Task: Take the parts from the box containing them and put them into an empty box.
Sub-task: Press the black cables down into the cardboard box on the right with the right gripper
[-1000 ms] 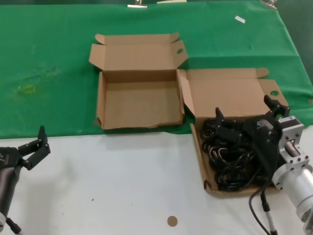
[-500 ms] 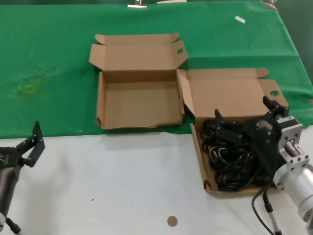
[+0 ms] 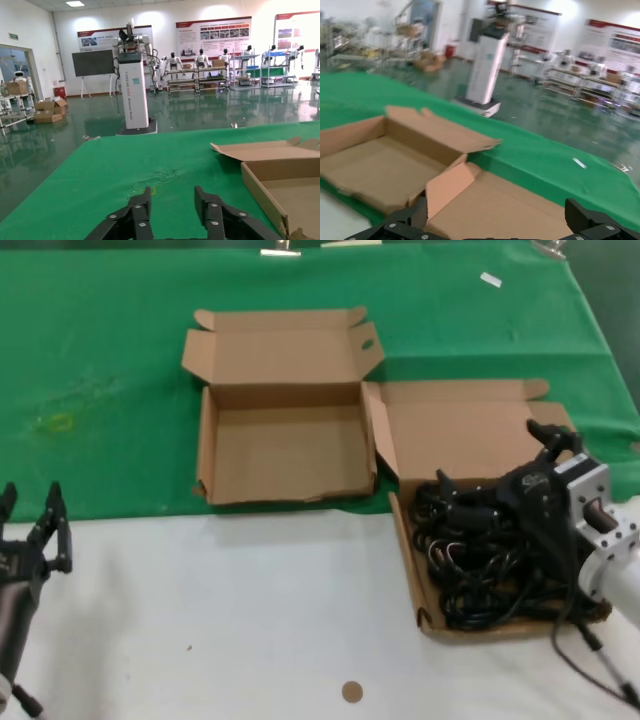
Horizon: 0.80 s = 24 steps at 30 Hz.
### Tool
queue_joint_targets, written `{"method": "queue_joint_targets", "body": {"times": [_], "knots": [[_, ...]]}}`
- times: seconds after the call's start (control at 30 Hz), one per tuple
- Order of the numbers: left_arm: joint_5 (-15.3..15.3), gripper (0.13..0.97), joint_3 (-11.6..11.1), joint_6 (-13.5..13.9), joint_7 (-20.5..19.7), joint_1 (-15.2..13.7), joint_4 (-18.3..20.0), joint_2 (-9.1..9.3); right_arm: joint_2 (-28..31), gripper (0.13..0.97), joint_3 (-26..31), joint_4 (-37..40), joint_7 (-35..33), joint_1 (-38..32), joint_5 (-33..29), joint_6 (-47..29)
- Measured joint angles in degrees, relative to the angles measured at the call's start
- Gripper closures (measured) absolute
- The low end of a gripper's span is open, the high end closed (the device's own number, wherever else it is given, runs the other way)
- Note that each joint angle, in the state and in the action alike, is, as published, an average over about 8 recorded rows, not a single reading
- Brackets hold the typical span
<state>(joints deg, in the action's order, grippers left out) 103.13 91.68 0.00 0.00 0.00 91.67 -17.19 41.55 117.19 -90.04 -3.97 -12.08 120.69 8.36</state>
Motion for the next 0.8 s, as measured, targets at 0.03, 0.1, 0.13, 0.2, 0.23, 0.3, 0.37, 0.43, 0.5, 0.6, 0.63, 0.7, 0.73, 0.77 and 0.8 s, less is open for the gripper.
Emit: {"method": "queue_joint_targets", "body": {"times": [0.03, 0.1, 0.13, 0.2, 0.23, 0.3, 0.37, 0.43, 0.5, 0.6, 0.63, 0.7, 0.73, 0.77, 0.8], "knots": [[0.0, 0.663, 0.0, 0.0, 0.0, 0.0, 0.0, 0.0, 1.8, 0.129, 2.1, -0.1, -0.5, -1.3, 1.2, 0.1], [0.0, 0.707, 0.0, 0.0, 0.0, 0.0, 0.0, 0.0, 5.2, 0.129, 6.2, -0.4, -1.5, -4.0, 3.4, 0.0], [0.0, 0.729, 0.0, 0.0, 0.0, 0.0, 0.0, 0.0, 6.8, 0.129, 8.3, -0.5, -1.9, -5.6, 4.4, -0.2], [0.0, 0.773, 0.0, 0.0, 0.0, 0.0, 0.0, 0.0, 10.0, 0.129, 12.5, -0.8, -2.8, -8.9, 5.9, -0.7], [0.0, 0.795, 0.0, 0.0, 0.0, 0.0, 0.0, 0.0, 11.5, 0.129, 14.8, -1.0, -3.2, -10.8, 6.5, -1.2], [0.0, 0.817, 0.0, 0.0, 0.0, 0.0, 0.0, 0.0, 14.4, 0.129, 19.5, -1.3, -3.8, -14.9, 7.2, -2.2], [0.0, 0.843, 0.0, 0.0, 0.0, 0.0, 0.0, 0.0, 17.2, 0.129, 24.4, -1.6, -3.8, -19.5, 7.0, -3.6], [0.0, 0.869, 0.0, 0.0, 0.0, 0.0, 0.0, 0.0, 19.6, 0.129, 29.1, -1.7, -2.6, -24.1, 5.7, -5.5], [0.0, 0.895, 0.0, 0.0, 0.0, 0.0, 0.0, 0.0, 21.5, 0.129, 32.9, -1.7, -0.4, -28.3, 2.9, -7.8], [0.0, 0.921, 0.0, 0.0, 0.0, 0.0, 0.0, 0.0, 23.5, 0.129, 36.5, -1.5, 4.6, -33.0, -3.2, -12.0], [0.0, 0.921, 0.0, 0.0, 0.0, 0.0, 0.0, 0.0, 24.0, 0.129, 36.9, -1.4, 6.3, -34.0, -5.6, -13.8], [0.0, 0.921, 0.0, 0.0, 0.0, 0.0, 0.0, 0.0, 24.8, 0.129, 36.9, -1.3, 9.6, -35.4, -10.4, -17.6], [0.0, 0.925, 0.0, 0.0, 0.0, 0.0, 0.0, 0.0, 25.1, 0.129, 36.4, -1.2, 10.8, -35.7, -12.5, -19.6], [0.0, 0.929, 0.0, 0.0, 0.0, 0.0, 0.0, 0.0, 25.4, 0.129, 35.7, -1.1, 11.9, -35.9, -14.6, -21.8], [0.0, 0.933, 0.0, 0.0, 0.0, 0.0, 0.0, 0.0, 25.6, 0.129, 34.7, -0.9, 12.6, -35.9, -16.4, -23.9]]}}
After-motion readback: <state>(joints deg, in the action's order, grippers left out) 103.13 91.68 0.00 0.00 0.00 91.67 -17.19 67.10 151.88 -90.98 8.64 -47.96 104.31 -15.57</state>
